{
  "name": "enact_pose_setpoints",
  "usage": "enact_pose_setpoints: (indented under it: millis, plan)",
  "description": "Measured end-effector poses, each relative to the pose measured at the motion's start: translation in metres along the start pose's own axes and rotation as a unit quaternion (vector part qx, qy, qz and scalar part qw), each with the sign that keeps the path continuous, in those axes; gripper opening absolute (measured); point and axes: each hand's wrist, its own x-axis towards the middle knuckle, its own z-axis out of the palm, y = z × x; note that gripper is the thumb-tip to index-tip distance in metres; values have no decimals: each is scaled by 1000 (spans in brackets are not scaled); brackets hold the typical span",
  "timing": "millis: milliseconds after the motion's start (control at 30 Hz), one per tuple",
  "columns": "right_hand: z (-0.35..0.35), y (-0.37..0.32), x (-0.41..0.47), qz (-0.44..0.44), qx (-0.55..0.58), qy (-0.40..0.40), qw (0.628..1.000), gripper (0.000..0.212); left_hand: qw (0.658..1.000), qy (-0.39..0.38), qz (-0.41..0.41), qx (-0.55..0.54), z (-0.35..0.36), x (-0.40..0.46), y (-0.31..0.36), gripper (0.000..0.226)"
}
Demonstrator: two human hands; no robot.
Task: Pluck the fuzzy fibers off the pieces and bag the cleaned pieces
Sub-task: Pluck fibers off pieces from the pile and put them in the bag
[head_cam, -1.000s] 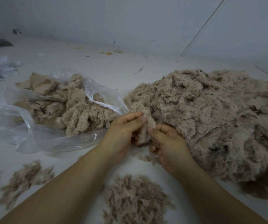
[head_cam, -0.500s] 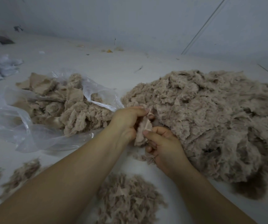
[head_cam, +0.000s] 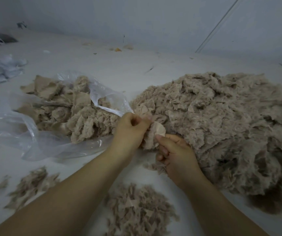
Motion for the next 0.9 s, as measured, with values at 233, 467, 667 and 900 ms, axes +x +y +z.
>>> enact_pose_setpoints:
  millis: [233,467,667,900]
  plan:
    - [1,-1,0,5,-15,-3,1000,34,998,-41,-1,-45,-7,-18,-11,13]
    - [0,-1,1,31,-15,7,999,23,988,-56,-71,-126,-13,-13,-12,26]
    - [3,-2,0,17,-35,17,999,35,990,-73,-49,-109,-15,-17,-13,17]
    - [3,-2,0,15,-28,27,999,36,983,-85,-64,-150,-17,-20,-13,33]
